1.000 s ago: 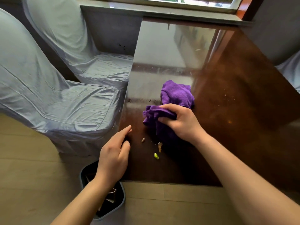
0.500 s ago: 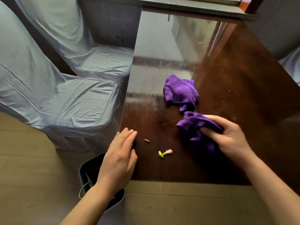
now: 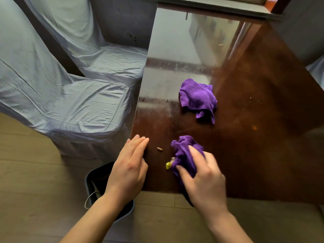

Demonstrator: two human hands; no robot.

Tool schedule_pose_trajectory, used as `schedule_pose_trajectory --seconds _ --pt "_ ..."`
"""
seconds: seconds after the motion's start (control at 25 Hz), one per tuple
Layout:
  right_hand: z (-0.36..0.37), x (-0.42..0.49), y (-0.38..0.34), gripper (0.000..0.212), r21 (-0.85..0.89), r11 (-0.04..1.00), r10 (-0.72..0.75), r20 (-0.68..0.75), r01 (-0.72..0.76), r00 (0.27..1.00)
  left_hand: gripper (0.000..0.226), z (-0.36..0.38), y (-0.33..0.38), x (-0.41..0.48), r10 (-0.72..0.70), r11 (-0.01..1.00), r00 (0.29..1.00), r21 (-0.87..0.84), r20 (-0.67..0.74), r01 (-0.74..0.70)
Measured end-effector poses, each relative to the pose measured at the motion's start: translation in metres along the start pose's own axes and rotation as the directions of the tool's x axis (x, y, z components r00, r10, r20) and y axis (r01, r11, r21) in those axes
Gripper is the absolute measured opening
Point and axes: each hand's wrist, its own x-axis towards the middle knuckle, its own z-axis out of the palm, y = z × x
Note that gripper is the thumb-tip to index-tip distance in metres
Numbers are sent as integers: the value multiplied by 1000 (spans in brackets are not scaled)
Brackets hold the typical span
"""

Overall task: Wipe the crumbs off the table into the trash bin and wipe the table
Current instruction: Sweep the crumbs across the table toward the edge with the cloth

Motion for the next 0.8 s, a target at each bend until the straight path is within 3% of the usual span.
schedule_pose_trajectory --seconds 0.12,0.24,0.36,0.48,0.64,0.8 --pt "14 12 -26 51 212 977 -42 48 31 998 55 -4 2 0 -21 997 1000 -74 -4 21" --pt "2 31 -6 47 387 921 44 18 -48 999 56 -13 4 2 -125 959 992 -259 -31 113" --pt "-16 41 25 48 387 913 126 24 -126 992 55 -22 -5 -7 -227 893 970 -416 -88 171" --pt "-12 41 25 47 228 973 19 40 -27 999 50 -24 -25 -32 -350 849 924 -468 -152 244" --pt "15 34 -11 45 149 965 -225 49 216 973 46 -15 -57 -55 -434 856 893 -363 -120 367" --pt "32 31 -26 44 123 957 -259 -43 262 965 44 -4 -88 -68 -403 913 915 -82 -21 400"
